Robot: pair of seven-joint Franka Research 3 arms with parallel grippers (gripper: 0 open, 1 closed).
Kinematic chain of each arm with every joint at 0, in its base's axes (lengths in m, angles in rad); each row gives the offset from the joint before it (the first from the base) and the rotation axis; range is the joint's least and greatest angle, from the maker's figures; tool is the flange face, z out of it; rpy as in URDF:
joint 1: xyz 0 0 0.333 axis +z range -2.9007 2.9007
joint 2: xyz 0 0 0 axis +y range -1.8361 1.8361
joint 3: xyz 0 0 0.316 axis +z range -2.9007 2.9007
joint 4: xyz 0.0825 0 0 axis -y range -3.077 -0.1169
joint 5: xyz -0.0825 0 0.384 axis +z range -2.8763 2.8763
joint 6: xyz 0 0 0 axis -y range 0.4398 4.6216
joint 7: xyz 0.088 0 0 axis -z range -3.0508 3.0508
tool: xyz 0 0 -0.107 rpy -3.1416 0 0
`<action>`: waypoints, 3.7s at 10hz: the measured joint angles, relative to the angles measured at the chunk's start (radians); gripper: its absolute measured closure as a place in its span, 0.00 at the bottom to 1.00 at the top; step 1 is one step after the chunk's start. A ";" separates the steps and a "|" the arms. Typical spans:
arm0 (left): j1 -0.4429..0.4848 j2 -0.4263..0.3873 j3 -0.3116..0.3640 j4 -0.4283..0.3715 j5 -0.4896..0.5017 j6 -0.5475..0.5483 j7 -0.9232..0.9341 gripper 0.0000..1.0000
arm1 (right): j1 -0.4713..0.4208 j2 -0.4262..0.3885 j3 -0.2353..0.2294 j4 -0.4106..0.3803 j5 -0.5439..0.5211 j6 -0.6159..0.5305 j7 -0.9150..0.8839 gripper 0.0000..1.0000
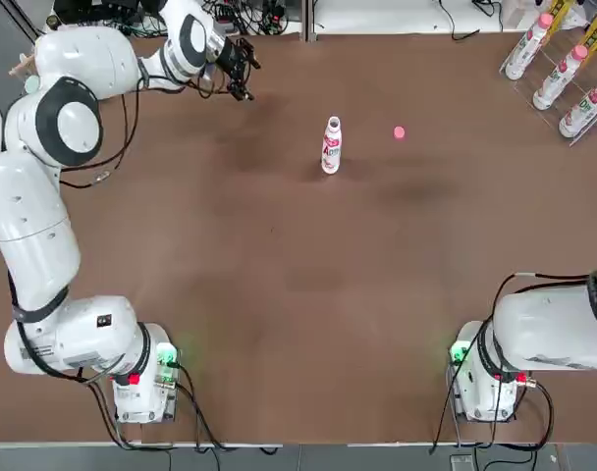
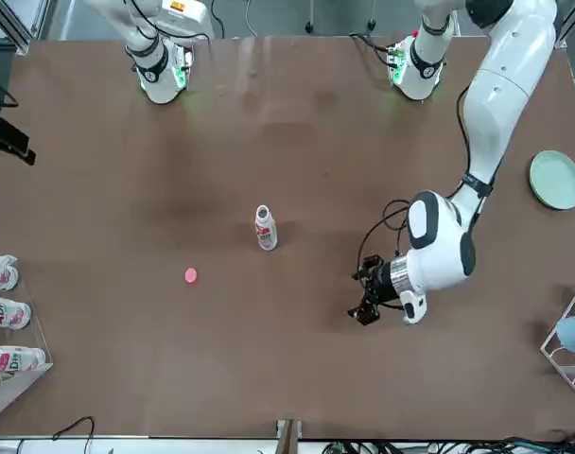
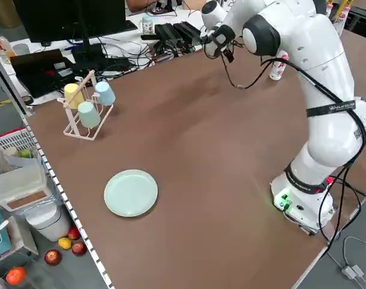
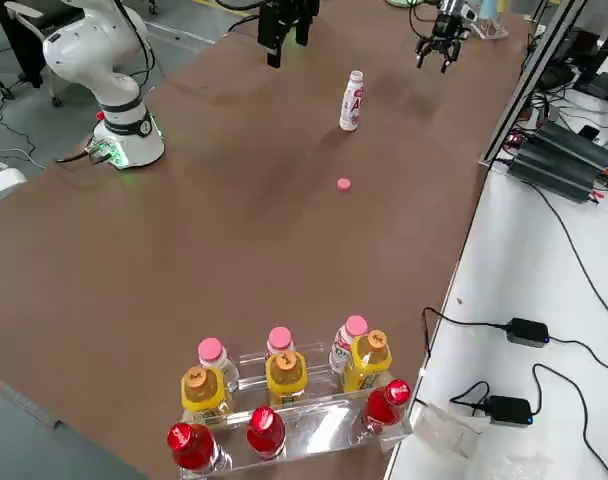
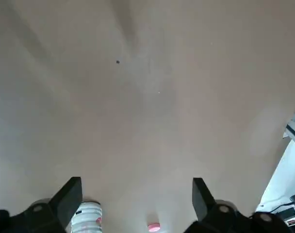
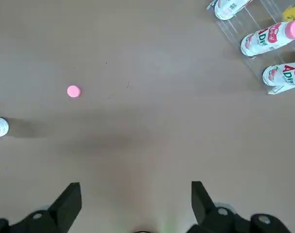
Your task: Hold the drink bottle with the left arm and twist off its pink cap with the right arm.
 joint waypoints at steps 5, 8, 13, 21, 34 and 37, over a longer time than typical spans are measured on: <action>0.010 -0.019 0.120 0.011 0.091 -0.108 0.233 0.00 | 0.000 0.000 0.001 0.001 0.000 0.000 0.000 0.00; -0.046 -0.121 0.350 0.017 0.091 -0.335 0.597 0.00 | 0.000 0.000 0.004 0.003 0.003 -0.001 0.000 0.00; -0.169 -0.327 0.602 -0.001 0.095 -0.590 0.923 0.00 | 0.000 0.000 0.004 0.005 0.003 0.000 0.000 0.00; -0.130 -0.685 0.636 0.078 0.300 -0.977 1.241 0.00 | 0.000 0.001 0.006 0.008 0.004 -0.002 0.000 0.00; -0.095 -0.706 0.550 0.072 0.344 -0.962 1.253 0.00 | 0.001 0.001 0.007 0.024 0.004 -0.006 -0.002 0.00; -0.095 -0.707 0.542 0.076 0.344 -0.960 1.243 0.00 | 0.000 0.001 -0.002 0.024 0.004 -0.006 -0.002 0.00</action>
